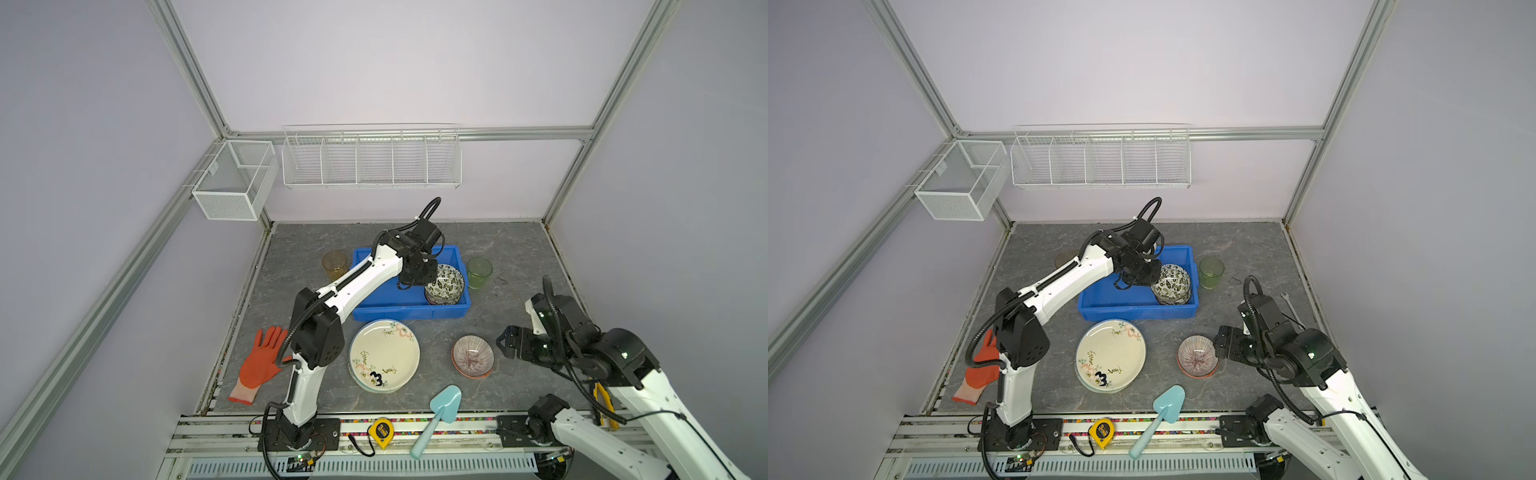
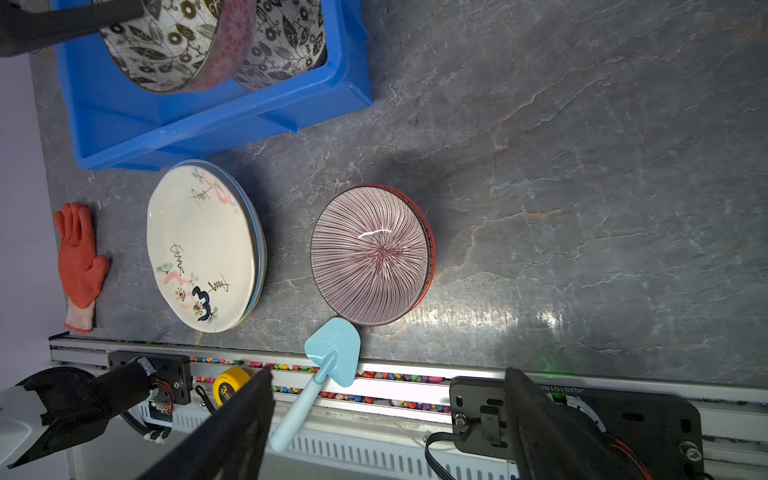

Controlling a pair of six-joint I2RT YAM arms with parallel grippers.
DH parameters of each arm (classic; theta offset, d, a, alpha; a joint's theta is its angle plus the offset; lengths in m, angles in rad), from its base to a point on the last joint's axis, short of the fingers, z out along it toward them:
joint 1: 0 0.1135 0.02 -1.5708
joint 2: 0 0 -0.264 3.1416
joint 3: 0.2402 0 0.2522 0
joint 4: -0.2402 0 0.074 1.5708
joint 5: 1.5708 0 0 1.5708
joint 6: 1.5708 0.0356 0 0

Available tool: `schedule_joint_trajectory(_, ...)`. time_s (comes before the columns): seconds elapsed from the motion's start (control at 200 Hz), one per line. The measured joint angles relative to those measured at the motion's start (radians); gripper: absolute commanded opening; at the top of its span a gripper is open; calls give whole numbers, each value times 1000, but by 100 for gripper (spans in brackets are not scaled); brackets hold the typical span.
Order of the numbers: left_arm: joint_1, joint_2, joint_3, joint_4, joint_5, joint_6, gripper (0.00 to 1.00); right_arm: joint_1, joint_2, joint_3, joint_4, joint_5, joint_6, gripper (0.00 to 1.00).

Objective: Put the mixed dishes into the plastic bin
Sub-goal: 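Carry the second bowl into the bin with the left gripper while the right gripper withdraws, then release the bowl in the bin while the right gripper lowers onto the pink-striped bowl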

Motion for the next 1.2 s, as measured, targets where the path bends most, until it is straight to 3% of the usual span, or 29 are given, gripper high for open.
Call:
schedule_joint_trajectory(0.23,0,143,142,-44,-8,32,0,0,-73,-32,-47,10,41,88)
schedule_joint_trajectory(0.69,7,208,187,-72,-35,59,0,0,-106,-78,-71,18,82,88)
schedule_joint_trajectory(0.95,7,213,187,-71,-25,64,15,0,-102,-97,-68,17,85,88)
schedule_joint_trajectory(1.2,10,213,187,-40,5,72,37,0,-54,-112,-37,13,84,88)
